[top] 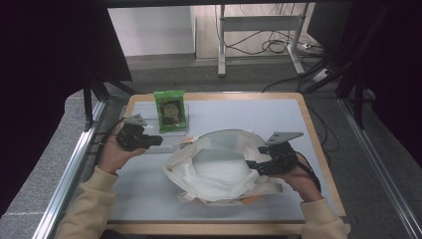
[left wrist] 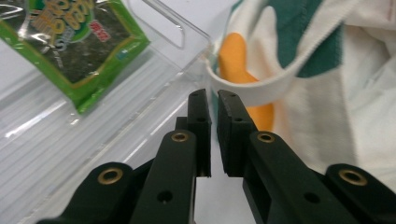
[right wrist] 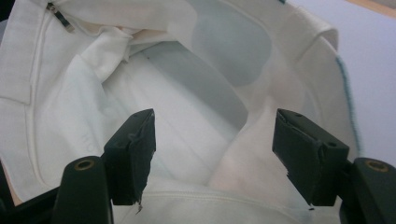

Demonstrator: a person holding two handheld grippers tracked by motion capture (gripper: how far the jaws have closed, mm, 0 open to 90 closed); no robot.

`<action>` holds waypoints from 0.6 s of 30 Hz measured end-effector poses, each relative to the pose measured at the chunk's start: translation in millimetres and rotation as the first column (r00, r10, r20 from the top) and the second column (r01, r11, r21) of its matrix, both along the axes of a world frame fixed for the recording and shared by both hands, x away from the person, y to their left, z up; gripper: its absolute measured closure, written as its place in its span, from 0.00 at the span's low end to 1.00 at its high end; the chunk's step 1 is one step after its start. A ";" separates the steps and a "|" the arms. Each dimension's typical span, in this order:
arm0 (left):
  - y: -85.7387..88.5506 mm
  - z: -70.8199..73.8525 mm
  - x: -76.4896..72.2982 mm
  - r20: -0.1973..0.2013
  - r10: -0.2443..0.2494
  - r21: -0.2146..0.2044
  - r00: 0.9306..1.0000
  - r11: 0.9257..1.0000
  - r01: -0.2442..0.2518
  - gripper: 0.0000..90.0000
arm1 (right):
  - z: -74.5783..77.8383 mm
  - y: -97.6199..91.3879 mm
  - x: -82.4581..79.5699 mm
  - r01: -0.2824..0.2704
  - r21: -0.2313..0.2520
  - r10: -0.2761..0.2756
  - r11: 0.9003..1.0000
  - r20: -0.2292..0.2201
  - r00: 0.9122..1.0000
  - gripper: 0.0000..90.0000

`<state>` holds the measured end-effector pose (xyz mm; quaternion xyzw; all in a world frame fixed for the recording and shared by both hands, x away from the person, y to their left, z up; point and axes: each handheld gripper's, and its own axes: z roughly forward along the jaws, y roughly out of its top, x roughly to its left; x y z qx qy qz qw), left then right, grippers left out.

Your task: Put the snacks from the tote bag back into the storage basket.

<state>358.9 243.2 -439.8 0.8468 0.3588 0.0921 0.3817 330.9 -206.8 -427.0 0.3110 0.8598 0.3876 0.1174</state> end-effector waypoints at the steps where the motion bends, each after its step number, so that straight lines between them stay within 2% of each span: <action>1: -0.4 -0.5 -2.1 0.000 -0.003 -0.004 1.000 1.000 0.003 0.94 | 0.6 -1.3 0.1 0.002 0.003 -0.002 1.000 0.003 1.000 0.33; 6: -0.1 -3.0 -10.4 0.002 -0.016 -0.015 1.000 1.000 0.016 0.90 | 5.7 -11.6 0.6 0.025 0.022 -0.025 0.999 0.016 1.000 0.33; 13: -1.4 0.5 -21.3 0.025 -0.007 -0.045 1.000 0.999 0.008 0.62 | 10.0 -22.5 0.6 0.046 0.047 -0.048 0.998 0.035 0.998 0.33; 18: -2.4 3.2 -27.8 0.038 -0.006 -0.061 0.999 0.998 0.008 0.53 | 12.0 -28.8 0.8 0.059 0.056 -0.061 0.997 0.043 0.997 0.33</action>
